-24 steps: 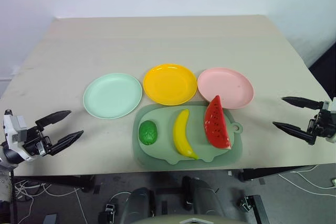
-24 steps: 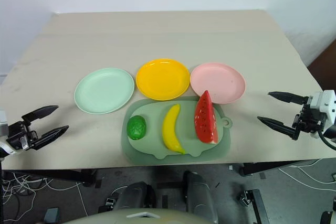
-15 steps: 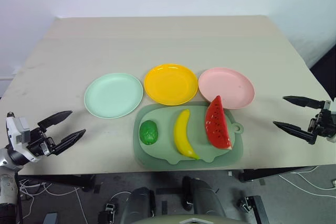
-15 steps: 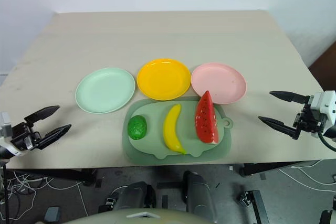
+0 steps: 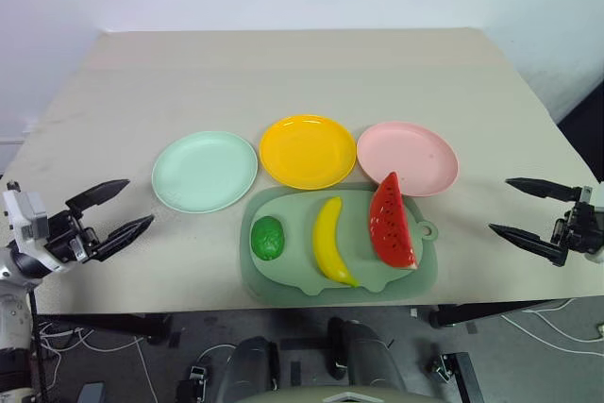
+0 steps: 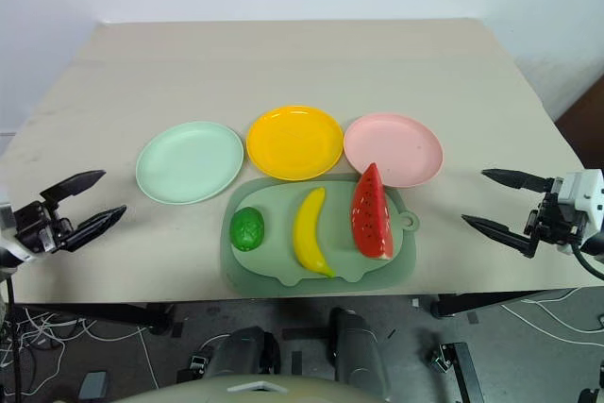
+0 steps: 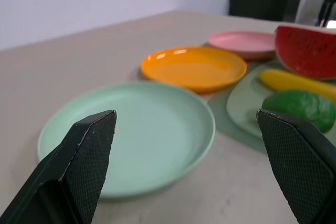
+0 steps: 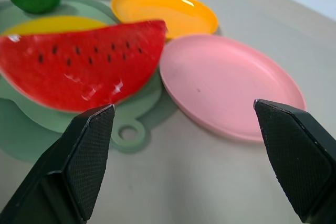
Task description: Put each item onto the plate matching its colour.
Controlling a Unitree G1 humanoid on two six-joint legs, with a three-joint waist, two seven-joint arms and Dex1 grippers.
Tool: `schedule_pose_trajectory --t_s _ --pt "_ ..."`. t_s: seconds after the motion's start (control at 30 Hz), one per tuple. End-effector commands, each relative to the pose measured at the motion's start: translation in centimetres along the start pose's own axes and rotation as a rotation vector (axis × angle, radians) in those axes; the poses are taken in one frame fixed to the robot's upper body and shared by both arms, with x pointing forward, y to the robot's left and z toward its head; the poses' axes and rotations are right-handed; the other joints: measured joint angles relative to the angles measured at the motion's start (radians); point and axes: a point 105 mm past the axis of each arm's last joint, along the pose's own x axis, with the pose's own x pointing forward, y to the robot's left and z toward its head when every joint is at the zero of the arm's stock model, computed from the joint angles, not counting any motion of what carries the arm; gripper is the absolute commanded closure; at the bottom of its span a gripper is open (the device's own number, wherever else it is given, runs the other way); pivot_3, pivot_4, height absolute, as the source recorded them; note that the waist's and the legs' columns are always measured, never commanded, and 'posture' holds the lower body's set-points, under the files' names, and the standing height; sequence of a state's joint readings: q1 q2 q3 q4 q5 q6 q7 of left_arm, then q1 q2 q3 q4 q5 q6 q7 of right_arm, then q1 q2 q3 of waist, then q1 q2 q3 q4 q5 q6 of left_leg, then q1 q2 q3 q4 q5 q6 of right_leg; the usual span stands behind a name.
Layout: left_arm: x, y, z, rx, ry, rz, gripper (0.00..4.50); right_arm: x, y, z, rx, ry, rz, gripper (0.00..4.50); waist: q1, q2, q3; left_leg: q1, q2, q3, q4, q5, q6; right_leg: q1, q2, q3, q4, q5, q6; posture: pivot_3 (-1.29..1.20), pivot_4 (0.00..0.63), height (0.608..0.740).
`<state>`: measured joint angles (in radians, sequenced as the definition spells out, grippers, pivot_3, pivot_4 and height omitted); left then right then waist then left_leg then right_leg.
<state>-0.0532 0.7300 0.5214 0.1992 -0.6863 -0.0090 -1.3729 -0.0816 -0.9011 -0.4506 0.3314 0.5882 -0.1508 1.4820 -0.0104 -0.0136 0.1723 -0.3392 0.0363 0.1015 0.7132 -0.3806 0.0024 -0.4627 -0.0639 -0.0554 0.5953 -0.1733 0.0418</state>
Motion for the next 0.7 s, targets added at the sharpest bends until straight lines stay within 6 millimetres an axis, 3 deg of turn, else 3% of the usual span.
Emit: schedule_pose_trajectory --t_s 0.03,0.7 --pt "1.2 -0.4 1.4 0.036 -0.027 -0.055 0.02 0.3 0.3 1.7 -0.045 -0.070 0.011 0.00 0.000 0.000 0.000 0.000 0.000 0.000 0.000 0.000 0.000 0.000 0.000 0.000 0.000 0.000 0.000 0.00 0.150 0.736" --pt "2.5 -1.6 1.5 0.013 -0.036 -0.171 0.02 1.4 1.1 2.8 -0.060 -0.111 0.158 0.00 0.000 0.000 0.000 0.000 -0.001 0.000 0.000 0.000 0.000 0.000 0.000 0.000 0.000 0.000 0.001 0.00 0.150 0.736"
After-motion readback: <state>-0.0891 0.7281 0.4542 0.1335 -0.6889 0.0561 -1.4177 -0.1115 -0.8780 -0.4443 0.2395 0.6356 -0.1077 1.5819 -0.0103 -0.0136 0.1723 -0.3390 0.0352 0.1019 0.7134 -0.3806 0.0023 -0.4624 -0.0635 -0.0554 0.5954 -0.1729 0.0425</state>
